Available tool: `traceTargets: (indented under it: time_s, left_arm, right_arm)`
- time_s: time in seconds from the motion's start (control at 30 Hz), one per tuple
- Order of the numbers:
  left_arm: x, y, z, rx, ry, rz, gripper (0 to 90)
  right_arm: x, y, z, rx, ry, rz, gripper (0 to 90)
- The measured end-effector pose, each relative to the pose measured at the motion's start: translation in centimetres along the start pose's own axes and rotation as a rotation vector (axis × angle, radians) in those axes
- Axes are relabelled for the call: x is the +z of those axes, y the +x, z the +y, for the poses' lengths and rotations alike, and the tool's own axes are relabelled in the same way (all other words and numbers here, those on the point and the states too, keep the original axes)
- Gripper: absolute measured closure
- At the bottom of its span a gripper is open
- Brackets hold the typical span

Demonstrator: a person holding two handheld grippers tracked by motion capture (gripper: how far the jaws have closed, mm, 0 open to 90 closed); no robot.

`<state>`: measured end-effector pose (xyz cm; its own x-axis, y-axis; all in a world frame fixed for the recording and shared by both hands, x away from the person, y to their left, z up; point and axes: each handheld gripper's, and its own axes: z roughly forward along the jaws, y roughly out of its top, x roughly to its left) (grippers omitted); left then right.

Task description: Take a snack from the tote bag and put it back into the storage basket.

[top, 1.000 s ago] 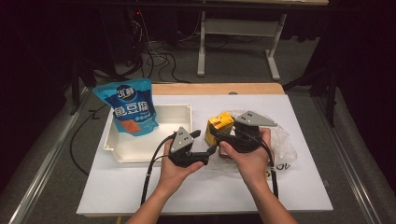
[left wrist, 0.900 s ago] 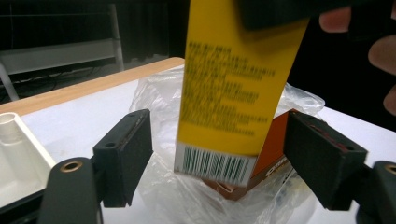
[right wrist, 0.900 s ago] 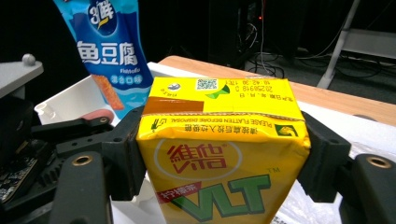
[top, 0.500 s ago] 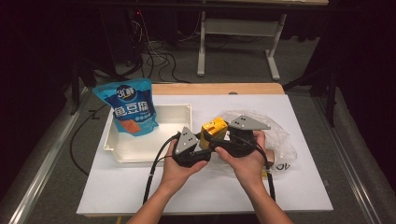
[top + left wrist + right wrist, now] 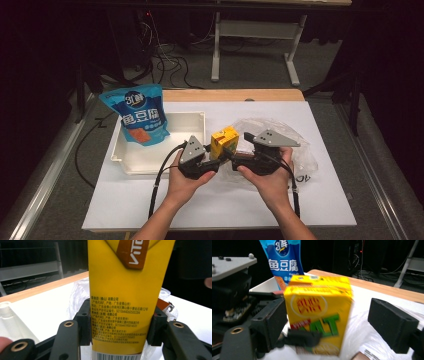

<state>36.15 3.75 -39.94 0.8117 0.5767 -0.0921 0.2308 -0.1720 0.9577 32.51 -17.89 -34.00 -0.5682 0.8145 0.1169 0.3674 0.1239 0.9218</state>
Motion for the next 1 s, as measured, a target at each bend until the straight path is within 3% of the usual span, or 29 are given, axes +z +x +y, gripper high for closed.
traceTargets:
  time_s: [0.3, 0.5, 0.77, 1.0]
  left_arm:
    - [-0.7, 1.2, -0.2, -0.023, -0.004, 0.035, 50.8]
    - [-1.6, 2.3, -0.1, -0.04, -0.019, 0.072, 50.8]
    - [-2.6, 4.3, -0.1, -0.07, -0.037, 0.123, 50.9]
    - [-3.2, 6.0, -0.4, -0.086, -0.044, 0.174, 50.8]
  right_arm:
    - [-3.0, -2.4, -1.4, 0.011, -0.008, -0.034, 16.7]
    - [-5.0, -4.8, -3.9, 0.012, 0.009, -0.091, 17.7]
    - [-7.3, -7.8, -7.6, 0.066, 0.035, -0.152, 17.5]
    - [-9.2, -8.9, -8.6, 0.064, 0.033, -0.181, 17.3]
